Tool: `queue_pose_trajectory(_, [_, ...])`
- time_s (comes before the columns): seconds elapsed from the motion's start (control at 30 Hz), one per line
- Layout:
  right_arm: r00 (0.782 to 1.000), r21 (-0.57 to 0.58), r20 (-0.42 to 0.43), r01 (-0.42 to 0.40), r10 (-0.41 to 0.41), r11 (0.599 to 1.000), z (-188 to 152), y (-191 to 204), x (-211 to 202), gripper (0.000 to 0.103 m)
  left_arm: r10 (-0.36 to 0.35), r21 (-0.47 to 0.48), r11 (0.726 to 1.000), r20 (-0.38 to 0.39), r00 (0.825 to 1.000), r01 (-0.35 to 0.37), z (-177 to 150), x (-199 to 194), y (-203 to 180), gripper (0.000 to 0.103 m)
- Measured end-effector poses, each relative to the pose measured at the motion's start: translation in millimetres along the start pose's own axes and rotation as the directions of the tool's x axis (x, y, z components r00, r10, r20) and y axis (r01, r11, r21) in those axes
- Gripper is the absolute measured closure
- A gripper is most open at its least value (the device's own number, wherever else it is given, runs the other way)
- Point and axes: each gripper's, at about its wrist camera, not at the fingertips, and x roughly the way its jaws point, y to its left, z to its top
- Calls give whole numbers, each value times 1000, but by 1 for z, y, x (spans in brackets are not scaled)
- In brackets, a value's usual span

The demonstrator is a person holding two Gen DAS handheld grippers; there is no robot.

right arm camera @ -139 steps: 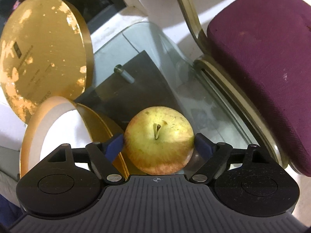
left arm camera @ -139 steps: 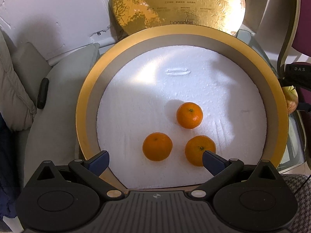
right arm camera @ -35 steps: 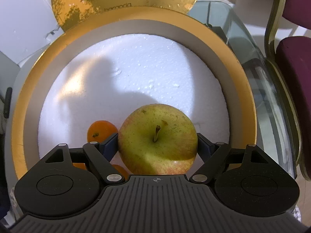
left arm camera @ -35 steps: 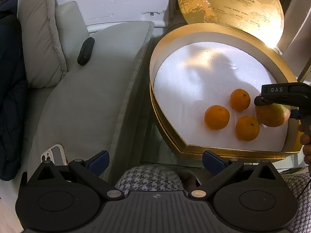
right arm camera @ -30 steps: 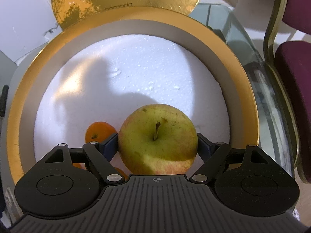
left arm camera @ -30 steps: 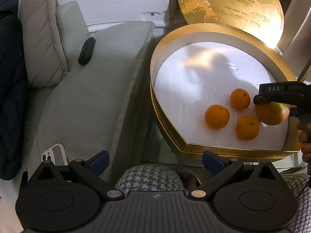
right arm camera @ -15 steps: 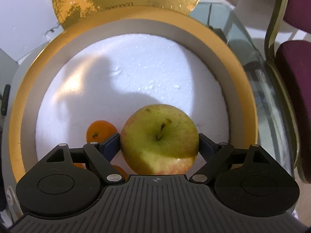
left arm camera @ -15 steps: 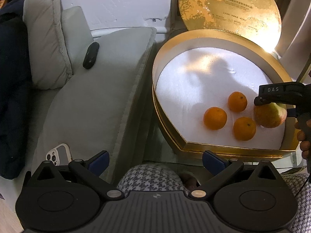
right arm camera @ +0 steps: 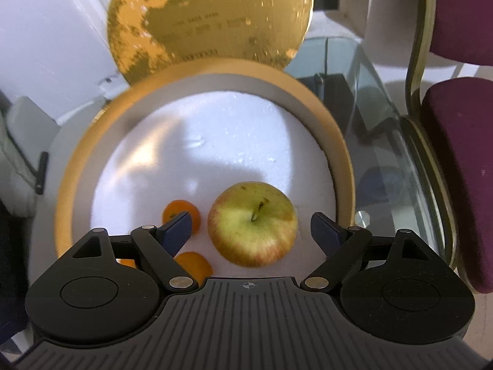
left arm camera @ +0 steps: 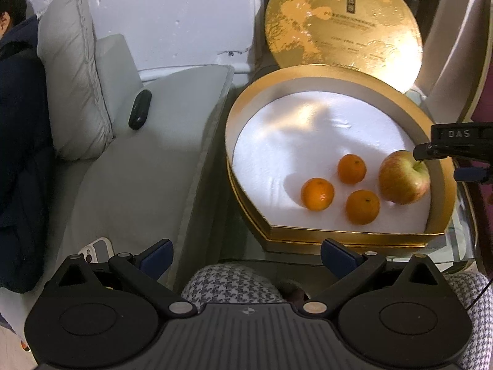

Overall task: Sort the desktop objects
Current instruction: 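Lift the open right gripper out of the box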

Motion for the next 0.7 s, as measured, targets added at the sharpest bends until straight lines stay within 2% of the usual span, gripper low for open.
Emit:
queue_pose_trajectory(0.2, [998, -22, 40, -38, 39, 999, -20, -5, -41, 14, -11, 27, 1000, 26, 1000, 10, -4, -14, -12, 1])
queue_pose_trajectory(0.43, [996, -69, 74, -45, 50, 997, -60, -7, -80, 13, -18, 68, 998, 51, 999, 14, -11, -29, -25, 1])
queue_pose_trajectory(0.7, [994, -57, 106, -34, 40, 998, -99, -19, -111, 13, -40, 112, 993, 64, 997, 32, -22, -42, -42, 1])
